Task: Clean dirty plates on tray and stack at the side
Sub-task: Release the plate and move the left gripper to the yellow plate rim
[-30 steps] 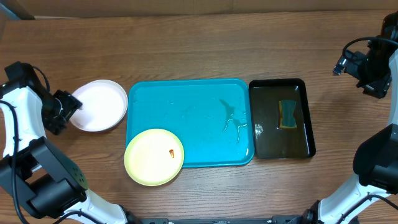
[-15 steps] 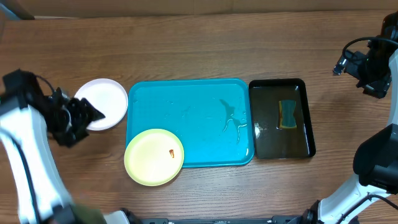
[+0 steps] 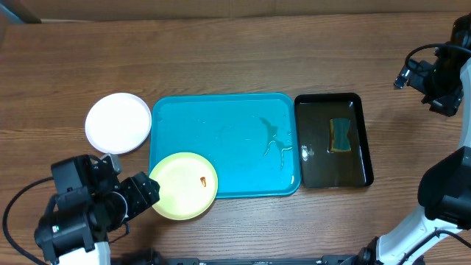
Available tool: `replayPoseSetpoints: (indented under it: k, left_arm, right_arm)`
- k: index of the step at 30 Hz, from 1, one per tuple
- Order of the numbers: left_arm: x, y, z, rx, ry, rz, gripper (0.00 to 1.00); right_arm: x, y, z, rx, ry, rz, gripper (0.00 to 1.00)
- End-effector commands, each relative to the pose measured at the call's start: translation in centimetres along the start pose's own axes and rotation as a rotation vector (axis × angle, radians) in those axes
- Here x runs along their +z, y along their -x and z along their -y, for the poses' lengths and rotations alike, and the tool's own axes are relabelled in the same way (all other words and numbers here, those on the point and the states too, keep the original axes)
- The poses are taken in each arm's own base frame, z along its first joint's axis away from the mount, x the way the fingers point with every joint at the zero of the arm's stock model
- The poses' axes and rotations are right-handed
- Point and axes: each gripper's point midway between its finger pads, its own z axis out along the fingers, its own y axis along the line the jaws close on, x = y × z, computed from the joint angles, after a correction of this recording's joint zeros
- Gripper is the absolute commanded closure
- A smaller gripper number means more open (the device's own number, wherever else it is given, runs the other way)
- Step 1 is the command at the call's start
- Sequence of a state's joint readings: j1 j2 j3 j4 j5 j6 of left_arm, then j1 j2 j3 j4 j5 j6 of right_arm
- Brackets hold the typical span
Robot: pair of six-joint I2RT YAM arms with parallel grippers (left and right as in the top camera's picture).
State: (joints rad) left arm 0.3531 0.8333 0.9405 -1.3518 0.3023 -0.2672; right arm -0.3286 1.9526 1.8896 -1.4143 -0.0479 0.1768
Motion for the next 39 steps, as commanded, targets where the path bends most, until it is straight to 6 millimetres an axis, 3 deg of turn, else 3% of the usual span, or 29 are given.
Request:
replayPoseSetpoints:
  k: [1,17,29,38,39]
  left_arm:
    - [0.2,0.0,-0.2,-0.025,0.009,0.007,0.22]
    - [2.9,0.5,-1.4,-0.094,0.084,-0.140,0.17]
    - [7.0,-1.2,-3.3,-0.184,0.297,-0.411,0.32]
    - [8.8,-2.1,-3.6,-0.111,0.457,-0.472,0.24]
    - [8.8,-2.0,-3.9,-0.123,0.478,-0.461,0.16]
  right_arm:
    - [-0.9,0.4,0.1,0.006,0.005,0.031,0.00]
    - [-0.9,0.4,0.1,0.006,0.005,0.031,0.00]
    - [-0.9,0.4,0.1,0.006,0.005,0.031,0.00]
    - [-0.9,0.4,0.1,0.006,0.005,0.031,0.00]
    - [-0.9,0.4,0.1,0.006,0.005,0.031,0.00]
